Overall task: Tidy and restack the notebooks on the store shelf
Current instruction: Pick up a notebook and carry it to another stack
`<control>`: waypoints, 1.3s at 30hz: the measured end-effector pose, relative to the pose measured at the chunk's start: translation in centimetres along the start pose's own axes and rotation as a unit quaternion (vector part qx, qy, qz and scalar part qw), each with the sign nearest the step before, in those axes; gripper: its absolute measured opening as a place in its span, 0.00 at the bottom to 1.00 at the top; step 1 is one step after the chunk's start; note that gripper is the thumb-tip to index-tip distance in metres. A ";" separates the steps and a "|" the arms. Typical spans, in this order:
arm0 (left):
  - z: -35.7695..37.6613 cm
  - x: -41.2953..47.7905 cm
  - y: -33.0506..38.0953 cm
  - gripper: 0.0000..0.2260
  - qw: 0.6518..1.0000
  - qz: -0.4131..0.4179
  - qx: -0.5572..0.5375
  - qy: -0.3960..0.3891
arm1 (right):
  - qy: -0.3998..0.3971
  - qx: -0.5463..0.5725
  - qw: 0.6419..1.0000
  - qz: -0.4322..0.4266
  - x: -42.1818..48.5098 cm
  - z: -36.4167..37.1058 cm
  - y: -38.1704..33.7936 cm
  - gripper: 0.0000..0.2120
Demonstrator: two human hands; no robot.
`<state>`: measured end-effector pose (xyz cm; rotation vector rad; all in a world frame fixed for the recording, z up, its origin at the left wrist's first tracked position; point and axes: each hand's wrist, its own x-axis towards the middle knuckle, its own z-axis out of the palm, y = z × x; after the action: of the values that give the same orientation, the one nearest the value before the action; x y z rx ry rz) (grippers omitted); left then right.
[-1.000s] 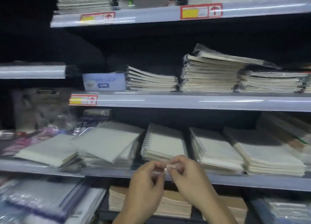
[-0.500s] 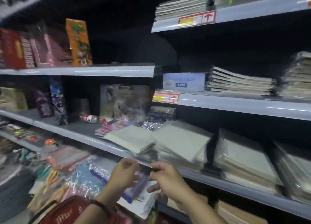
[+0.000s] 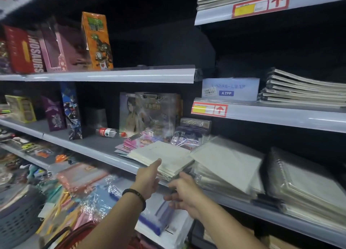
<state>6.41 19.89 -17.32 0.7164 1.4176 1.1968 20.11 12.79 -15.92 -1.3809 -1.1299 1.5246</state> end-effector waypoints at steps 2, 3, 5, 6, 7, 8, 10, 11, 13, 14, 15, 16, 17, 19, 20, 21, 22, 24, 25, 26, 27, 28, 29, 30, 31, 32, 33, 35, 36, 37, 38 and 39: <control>0.5 0.5 0.1 0.20 1.000 0.011 -0.006 0.014 | -0.009 0.019 1.000 0.004 0.0 0.0 -0.1 0.14; 0.8 0.7 0.1 0.20 1.000 0.019 -0.008 0.022 | -0.011 0.025 1.000 0.008 -0.1 0.0 -0.1 0.13; 1.4 1.1 0.0 0.17 0.999 0.033 0.000 0.034 | -0.013 0.018 1.000 0.009 0.1 -0.2 0.0 0.15; 1.6 1.2 -0.1 0.16 0.999 0.038 0.005 0.036 | -0.016 0.021 1.000 0.005 0.2 -0.2 0.0 0.16; 1.8 1.3 0.0 0.13 0.998 0.041 0.008 0.036 | -0.021 0.026 0.999 0.001 0.2 -0.2 0.0 0.15; 1.9 1.3 0.1 0.12 0.998 0.042 0.009 0.037 | -0.027 0.028 0.999 -0.001 0.4 -0.2 0.2 0.17; 1.9 1.3 0.4 0.11 0.999 0.041 0.005 0.033 | -0.031 0.020 0.999 -0.001 0.7 -0.3 0.1 0.30; 1.8 1.3 0.7 0.10 0.999 0.040 -0.005 0.030 | -0.031 0.013 0.999 -0.004 0.7 -0.3 0.0 0.36; 1.5 1.1 1.1 0.07 0.998 0.049 -0.026 0.031 | -0.035 0.016 0.999 -0.012 0.5 -0.1 -0.3 0.38; 1.3 1.2 1.1 0.09 0.997 0.059 -0.041 0.033 | -0.038 0.021 0.999 -0.014 0.4 0.1 -0.4 0.37; 1.2 1.2 1.2 0.10 0.996 0.068 -0.058 0.031 | -0.038 0.021 0.999 -0.018 0.0 0.2 -0.5 0.35; 1.1 1.1 1.2 0.10 0.993 0.076 -0.084 0.023 | -0.044 0.021 0.999 -0.020 -0.1 0.3 -0.4 0.34; 1.1 0.7 1.3 0.10 0.991 0.083 -0.105 0.016 | -0.048 0.023 0.998 -0.023 -0.5 0.5 -0.5 0.31; 0.9 -0.2 1.3 0.12 0.986 0.105 -0.129 0.012 | -0.047 0.022 0.998 -0.035 -1.3 0.7 -0.5 0.27; 0.7 -0.8 1.2 0.13 0.983 0.122 -0.138 0.014 | -0.044 0.021 0.998 -0.042 -1.6 0.6 -0.4 0.26; 0.3 -1.4 1.2 0.13 0.980 0.137 -0.144 0.023 | -0.041 0.018 0.998 -0.050 -1.9 0.5 -0.3 0.25; -0.2 -2.2 1.2 0.13 0.977 0.151 -0.148 0.033 | -0.037 0.013 0.998 -0.057 -2.1 0.3 -0.2 0.25; -1.2 -4.0 1.3 0.12 0.971 0.174 -0.154 0.053 | -0.031 0.008 0.997 -0.070 -2.8 0.2 0.0 0.24; -1.6 -5.0 1.4 0.12 0.969 0.183 -0.154 0.059 | -0.032 0.007 0.997 -0.074 -3.3 0.2 0.0 0.24; -1.9 -6.2 1.4 0.12 0.967 0.194 -0.155 0.063 | -0.033 0.010 0.996 -0.081 -3.8 0.2 0.0 0.22; -2.2 -7.5 1.5 0.12 0.965 0.204 -0.153 0.065 | -0.033 0.017 0.996 -0.087 -4.3 0.1 -0.1 0.20; -2.4 -8.8 1.5 0.12 0.963 0.213 -0.150 0.065 | -0.035 0.030 0.995 -0.089 -4.9 0.0 -0.1 0.18; -2.6 -10.2 1.6 0.12 0.962 0.221 -0.147 0.065 | -0.040 0.042 0.994 -0.094 -5.6 0.0 -0.2 0.15; -2.9 -11.6 1.7 0.12 0.960 0.229 -0.144 0.066 | -0.045 0.056 0.992 -0.101 -6.1 -0.2 -0.2 0.09; -3.2 -12.8 1.6 0.13 0.959 0.238 -0.139 0.066 | -0.048 0.075 0.991 -0.104 -6.8 -0.4 -0.2 0.05; -3.6 -14.0 1.5 0.13 0.959 0.243 -0.135 0.062 | -0.052 0.097 0.988 -0.107 -7.4 -0.6 -0.3 0.05; -3.9 -15.1 1.3 0.14 0.959 0.244 -0.131 0.055 | -0.053 0.122 0.985 -0.109 -8.0 -0.9 -0.3 0.07; -4.6 -17.3 0.7 0.14 0.962 0.238 -0.128 0.032 | -0.043 0.170 0.978 -0.114 -9.2 -1.5 -0.2 0.12; -4.8 -18.3 0.5 0.13 0.963 0.234 -0.133 0.017 | -0.034 0.188 0.974 -0.121 -9.9 -1.9 -0.1 0.12; -4.9 -19.2 0.2 0.13 0.964 0.228 -0.139 0.003 | -0.025 0.205 0.970 -0.130 -10.5 -2.4 -0.1 0.11; -4.9 -20.0 -0.1 0.12 0.964 0.221 -0.144 -0.013 | -0.017 0.218 0.966 -0.139 -11.2 -2.9 0.0 0.10; -4.7 -20.8 -0.5 0.11 0.966 0.213 -0.146 -0.028 | -0.009 0.224 0.963 -0.150 -11.9 -3.6 0.1 0.09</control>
<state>6.61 -0.48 -11.06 0.8625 1.0331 1.6652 24.98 1.93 -12.48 -0.8500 -0.8841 1.4557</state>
